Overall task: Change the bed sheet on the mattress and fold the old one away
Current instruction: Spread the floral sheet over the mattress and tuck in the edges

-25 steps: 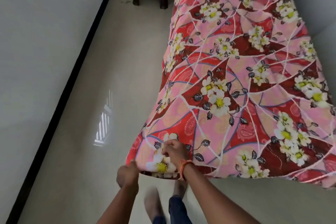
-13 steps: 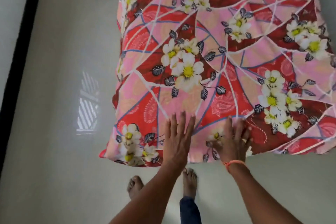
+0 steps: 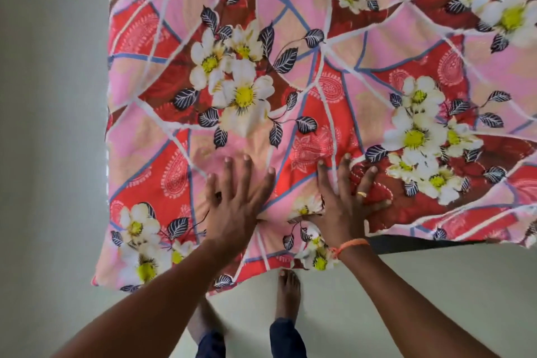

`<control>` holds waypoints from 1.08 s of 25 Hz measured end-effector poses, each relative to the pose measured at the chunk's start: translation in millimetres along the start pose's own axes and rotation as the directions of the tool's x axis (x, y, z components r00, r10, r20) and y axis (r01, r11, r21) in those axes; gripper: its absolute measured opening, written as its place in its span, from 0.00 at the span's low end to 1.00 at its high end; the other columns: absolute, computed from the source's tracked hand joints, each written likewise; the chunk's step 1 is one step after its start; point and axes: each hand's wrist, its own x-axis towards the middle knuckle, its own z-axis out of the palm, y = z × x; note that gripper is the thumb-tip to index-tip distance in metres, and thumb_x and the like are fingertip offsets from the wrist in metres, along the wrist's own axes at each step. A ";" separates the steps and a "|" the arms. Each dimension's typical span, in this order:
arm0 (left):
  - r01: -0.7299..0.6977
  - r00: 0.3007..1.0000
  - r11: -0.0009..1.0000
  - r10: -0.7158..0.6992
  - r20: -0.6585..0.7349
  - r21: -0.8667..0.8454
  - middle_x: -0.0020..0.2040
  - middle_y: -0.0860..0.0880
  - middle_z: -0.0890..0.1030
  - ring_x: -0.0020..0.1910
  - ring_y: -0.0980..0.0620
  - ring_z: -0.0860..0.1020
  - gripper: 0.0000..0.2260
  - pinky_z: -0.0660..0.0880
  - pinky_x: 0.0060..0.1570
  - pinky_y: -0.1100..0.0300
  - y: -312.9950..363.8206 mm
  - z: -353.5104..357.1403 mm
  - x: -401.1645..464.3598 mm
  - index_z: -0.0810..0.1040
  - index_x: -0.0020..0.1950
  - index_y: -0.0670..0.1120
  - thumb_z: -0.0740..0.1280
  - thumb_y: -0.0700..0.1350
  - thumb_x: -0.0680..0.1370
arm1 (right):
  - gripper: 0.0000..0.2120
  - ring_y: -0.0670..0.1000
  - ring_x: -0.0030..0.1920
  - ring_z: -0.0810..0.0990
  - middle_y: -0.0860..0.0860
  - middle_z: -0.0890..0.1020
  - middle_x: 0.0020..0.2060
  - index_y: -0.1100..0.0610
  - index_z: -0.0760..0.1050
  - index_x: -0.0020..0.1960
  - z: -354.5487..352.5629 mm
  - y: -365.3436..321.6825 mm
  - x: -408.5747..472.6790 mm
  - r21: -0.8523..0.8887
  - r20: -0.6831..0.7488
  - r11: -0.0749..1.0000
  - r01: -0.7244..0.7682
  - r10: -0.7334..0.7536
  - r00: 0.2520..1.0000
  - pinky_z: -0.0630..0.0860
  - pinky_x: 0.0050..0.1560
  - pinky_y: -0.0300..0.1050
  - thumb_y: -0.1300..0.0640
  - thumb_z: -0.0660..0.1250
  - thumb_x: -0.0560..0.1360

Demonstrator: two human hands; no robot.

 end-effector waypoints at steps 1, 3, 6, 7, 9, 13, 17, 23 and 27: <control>0.002 1.000 1.000 -0.002 0.004 0.000 0.80 0.39 0.53 0.78 0.31 0.49 0.54 0.52 0.69 0.29 -3.7 -3.1 6.9 0.51 0.81 0.55 0.80 0.49 0.63 | 0.60 0.72 0.73 0.34 0.51 0.39 0.78 0.36 0.44 0.77 -3.3 -1.9 7.1 -0.002 0.011 1.000 0.007 -0.007 1.000 0.46 0.49 0.90 0.32 0.76 0.54; 0.004 1.000 1.000 -0.004 0.020 -0.012 0.81 0.39 0.50 0.78 0.31 0.46 0.52 0.49 0.69 0.29 -8.7 -10.7 28.3 0.49 0.81 0.56 0.78 0.53 0.65 | 0.59 0.71 0.72 0.30 0.49 0.35 0.77 0.35 0.39 0.75 -10.4 -2.2 30.0 0.014 0.020 1.000 0.022 -0.022 1.000 0.45 0.50 0.90 0.31 0.74 0.57; 0.039 0.998 0.999 -0.038 0.058 -0.013 0.81 0.40 0.43 0.78 0.31 0.41 0.51 0.45 0.70 0.29 -18.4 -24.6 68.7 0.42 0.81 0.57 0.76 0.53 0.70 | 0.59 0.71 0.71 0.29 0.48 0.32 0.76 0.34 0.36 0.74 -28.9 -8.2 70.8 0.040 0.014 0.998 0.039 -0.040 0.999 0.42 0.50 0.89 0.30 0.74 0.58; 0.056 0.996 0.998 -0.056 0.072 -0.011 0.81 0.41 0.41 0.77 0.32 0.39 0.52 0.44 0.71 0.30 -20.8 -28.6 80.6 0.39 0.80 0.57 0.75 0.52 0.71 | 0.59 0.72 0.71 0.29 0.48 0.32 0.76 0.34 0.36 0.74 -33.2 -10.9 82.4 0.049 0.018 0.998 0.044 -0.045 0.999 0.41 0.49 0.89 0.30 0.74 0.58; 0.077 0.991 0.997 -0.076 0.110 -0.003 0.80 0.41 0.38 0.77 0.32 0.37 0.53 0.43 0.71 0.29 -22.0 -32.4 96.9 0.36 0.79 0.58 0.76 0.53 0.71 | 0.60 0.72 0.71 0.29 0.48 0.31 0.76 0.34 0.36 0.74 -39.7 -14.2 97.4 0.069 0.030 0.997 0.030 -0.032 0.999 0.39 0.48 0.89 0.31 0.75 0.57; 0.048 0.986 0.997 -0.037 0.166 -0.064 0.80 0.42 0.37 0.77 0.32 0.35 0.56 0.42 0.71 0.28 -23.7 -37.6 97.8 0.37 0.80 0.58 0.77 0.58 0.68 | 0.62 0.71 0.71 0.29 0.48 0.30 0.75 0.33 0.36 0.74 -42.6 -15.1 93.7 0.094 0.043 0.995 0.034 -0.038 0.998 0.39 0.49 0.89 0.31 0.76 0.55; 0.074 0.992 0.978 -0.051 0.120 -0.195 0.81 0.44 0.39 0.79 0.41 0.37 0.58 0.42 0.74 0.33 -43.9 -37.5 73.0 0.41 0.81 0.55 0.77 0.63 0.64 | 0.63 0.65 0.75 0.32 0.52 0.33 0.77 0.41 0.36 0.77 -37.1 -14.4 66.5 0.121 -0.041 0.992 -0.037 0.042 0.998 0.42 0.57 0.85 0.30 0.74 0.56; 0.592 0.774 0.607 -0.612 0.164 -0.529 0.80 0.39 0.44 0.80 0.42 0.44 0.64 0.47 0.73 0.35 -114.9 -29.8 -4.8 0.42 0.81 0.45 0.78 0.66 0.60 | 0.50 0.60 0.69 0.65 0.60 0.59 0.74 0.57 0.52 0.78 20.7 -84.9 -4.8 0.805 0.136 0.418 -0.422 0.563 0.815 0.69 0.65 0.56 0.49 0.78 0.66; 0.546 0.709 0.044 -0.556 0.433 -0.837 0.56 0.47 0.79 0.56 0.58 0.81 0.36 0.80 0.54 0.57 -179.1 -40.4 -16.7 0.69 0.61 0.50 0.84 0.54 0.59 | 0.04 0.50 0.40 0.76 0.53 0.78 0.44 0.51 0.75 0.48 17.5 -112.4 14.5 0.747 0.634 -0.545 -0.380 0.414 0.653 0.75 0.36 0.41 0.57 0.67 0.74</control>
